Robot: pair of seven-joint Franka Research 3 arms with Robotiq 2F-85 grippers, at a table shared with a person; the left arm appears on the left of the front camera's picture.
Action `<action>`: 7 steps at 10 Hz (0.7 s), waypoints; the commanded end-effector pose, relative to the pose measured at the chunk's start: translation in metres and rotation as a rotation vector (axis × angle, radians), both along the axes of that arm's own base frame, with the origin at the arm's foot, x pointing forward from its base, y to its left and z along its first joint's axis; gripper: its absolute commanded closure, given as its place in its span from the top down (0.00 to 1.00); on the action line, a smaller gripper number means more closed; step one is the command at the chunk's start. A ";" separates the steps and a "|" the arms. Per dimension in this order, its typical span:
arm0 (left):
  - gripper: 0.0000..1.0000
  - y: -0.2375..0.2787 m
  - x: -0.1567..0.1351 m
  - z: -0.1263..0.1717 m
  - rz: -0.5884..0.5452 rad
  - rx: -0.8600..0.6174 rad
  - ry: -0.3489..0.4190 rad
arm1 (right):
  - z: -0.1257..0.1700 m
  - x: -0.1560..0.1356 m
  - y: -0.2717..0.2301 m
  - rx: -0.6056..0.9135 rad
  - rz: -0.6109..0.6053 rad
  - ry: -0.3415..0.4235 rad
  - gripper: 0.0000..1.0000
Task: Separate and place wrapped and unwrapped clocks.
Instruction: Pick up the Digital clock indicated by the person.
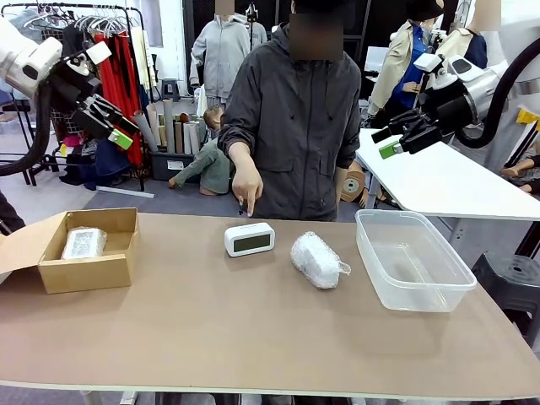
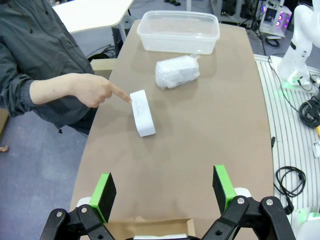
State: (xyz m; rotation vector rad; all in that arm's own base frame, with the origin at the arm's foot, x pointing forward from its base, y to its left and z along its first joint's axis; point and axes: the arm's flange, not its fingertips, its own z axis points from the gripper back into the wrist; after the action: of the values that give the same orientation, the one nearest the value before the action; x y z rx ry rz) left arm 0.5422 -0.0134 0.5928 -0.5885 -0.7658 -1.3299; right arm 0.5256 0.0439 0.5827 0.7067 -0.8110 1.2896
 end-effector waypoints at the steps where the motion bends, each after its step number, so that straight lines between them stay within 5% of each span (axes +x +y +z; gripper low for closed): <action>1: 1.00 0.000 -0.001 0.000 -0.011 0.000 -0.007 | 0.001 -0.001 0.000 0.002 0.002 -0.001 1.00; 7: 1.00 0.000 -0.001 0.000 -0.011 0.000 -0.007 | 0.001 -0.001 0.000 0.002 0.002 -0.001 1.00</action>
State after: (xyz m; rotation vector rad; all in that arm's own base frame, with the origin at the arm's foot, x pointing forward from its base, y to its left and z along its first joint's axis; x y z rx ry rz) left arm 0.5422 -0.0134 0.5928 -0.5885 -0.7658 -1.3300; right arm 0.5256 0.0439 0.5827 0.7067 -0.8110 1.2896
